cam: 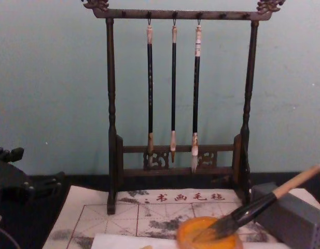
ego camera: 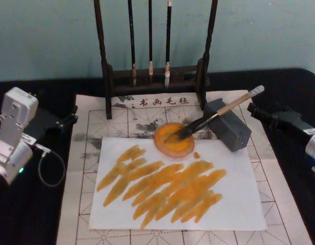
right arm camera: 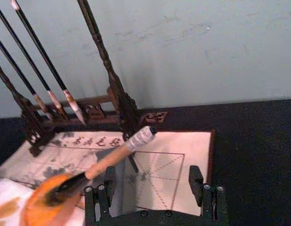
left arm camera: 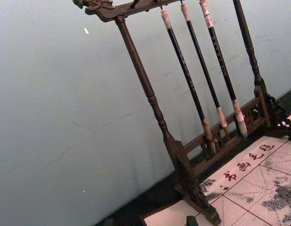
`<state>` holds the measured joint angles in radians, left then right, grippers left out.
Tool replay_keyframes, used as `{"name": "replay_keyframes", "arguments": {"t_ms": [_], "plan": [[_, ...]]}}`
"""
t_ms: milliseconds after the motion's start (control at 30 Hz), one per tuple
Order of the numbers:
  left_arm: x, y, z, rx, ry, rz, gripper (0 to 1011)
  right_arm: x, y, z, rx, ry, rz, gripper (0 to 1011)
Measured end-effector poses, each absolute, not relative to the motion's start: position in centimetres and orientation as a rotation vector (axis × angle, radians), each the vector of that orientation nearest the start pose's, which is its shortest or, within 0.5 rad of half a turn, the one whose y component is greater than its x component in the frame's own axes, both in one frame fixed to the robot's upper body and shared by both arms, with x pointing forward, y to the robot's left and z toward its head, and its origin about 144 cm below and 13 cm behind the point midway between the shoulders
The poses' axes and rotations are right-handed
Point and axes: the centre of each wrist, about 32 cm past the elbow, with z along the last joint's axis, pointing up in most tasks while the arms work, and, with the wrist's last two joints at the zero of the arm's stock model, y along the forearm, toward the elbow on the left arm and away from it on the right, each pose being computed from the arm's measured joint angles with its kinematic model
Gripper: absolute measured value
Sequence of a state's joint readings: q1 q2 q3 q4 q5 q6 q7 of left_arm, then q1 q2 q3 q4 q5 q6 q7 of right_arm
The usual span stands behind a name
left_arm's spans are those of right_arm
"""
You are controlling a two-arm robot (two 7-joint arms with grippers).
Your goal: Pick up the brush from the inkstone, write on the paper, then place the brush back to its original position.
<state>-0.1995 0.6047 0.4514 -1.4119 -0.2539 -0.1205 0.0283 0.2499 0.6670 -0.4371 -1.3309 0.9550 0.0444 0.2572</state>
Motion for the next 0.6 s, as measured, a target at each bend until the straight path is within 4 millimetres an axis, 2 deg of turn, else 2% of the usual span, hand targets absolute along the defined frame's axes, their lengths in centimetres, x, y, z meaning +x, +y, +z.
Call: {"name": "replay_keyframes", "arguments": {"t_ms": [600], "plan": [[48.86,30.97,113.98,0.305,-0.285,1.248,1001,49.92,-35.40,114.12,-0.092,0.295,-1.179,1000]]}}
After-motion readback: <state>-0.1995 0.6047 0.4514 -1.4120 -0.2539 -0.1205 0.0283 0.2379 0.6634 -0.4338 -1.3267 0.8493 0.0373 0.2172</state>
